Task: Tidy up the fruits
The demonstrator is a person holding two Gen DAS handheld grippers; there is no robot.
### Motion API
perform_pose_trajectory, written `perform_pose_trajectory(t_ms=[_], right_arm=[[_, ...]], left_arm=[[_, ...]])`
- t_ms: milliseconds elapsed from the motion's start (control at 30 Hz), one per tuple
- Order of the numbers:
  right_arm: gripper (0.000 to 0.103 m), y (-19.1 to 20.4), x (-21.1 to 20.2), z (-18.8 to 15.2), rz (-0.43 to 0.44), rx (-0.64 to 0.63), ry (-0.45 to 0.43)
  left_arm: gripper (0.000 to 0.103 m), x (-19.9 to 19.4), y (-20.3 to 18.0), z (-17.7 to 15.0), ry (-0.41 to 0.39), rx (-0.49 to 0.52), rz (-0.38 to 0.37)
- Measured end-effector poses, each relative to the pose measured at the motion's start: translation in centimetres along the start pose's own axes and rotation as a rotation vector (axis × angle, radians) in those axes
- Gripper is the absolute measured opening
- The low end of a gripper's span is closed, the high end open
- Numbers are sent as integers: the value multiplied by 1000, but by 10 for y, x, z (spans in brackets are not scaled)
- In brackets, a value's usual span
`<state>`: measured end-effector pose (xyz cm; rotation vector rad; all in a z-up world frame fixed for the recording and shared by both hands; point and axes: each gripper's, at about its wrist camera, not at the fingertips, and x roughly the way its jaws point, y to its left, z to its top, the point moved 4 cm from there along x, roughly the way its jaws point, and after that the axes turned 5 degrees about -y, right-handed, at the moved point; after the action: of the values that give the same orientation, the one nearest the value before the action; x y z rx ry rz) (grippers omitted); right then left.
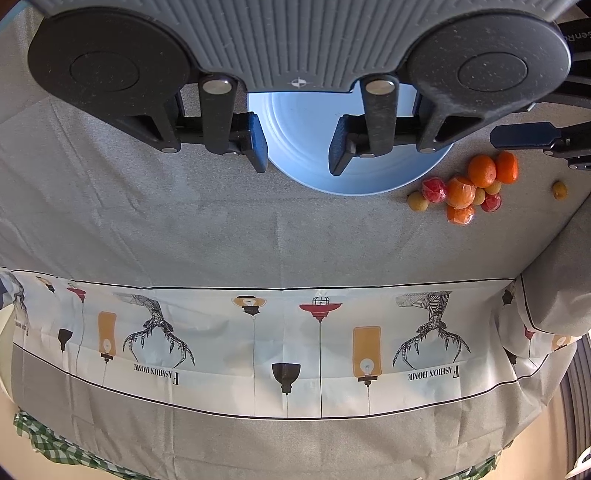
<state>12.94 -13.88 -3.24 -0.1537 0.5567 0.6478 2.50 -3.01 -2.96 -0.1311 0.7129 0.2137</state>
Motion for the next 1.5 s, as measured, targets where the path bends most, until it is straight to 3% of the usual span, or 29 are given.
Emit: perform_pose_trajectory(t_ms=[1133,1233,1333,1500], right_arm=[[38,5,7,-5,-10,-11,10],[38,5,7,-5,-15,-8,6],[38,7,7,-3,-15,-4,-5],[27,16,6,4,16,3,-30]], left_arm=[[43,0,-4,-2,5,-1,-2],[37,-1,-3,-2,0,-9,-1],[16,-6,3,2,-22,-29,-4],[10,-24,18,12,-69,-88,-23]])
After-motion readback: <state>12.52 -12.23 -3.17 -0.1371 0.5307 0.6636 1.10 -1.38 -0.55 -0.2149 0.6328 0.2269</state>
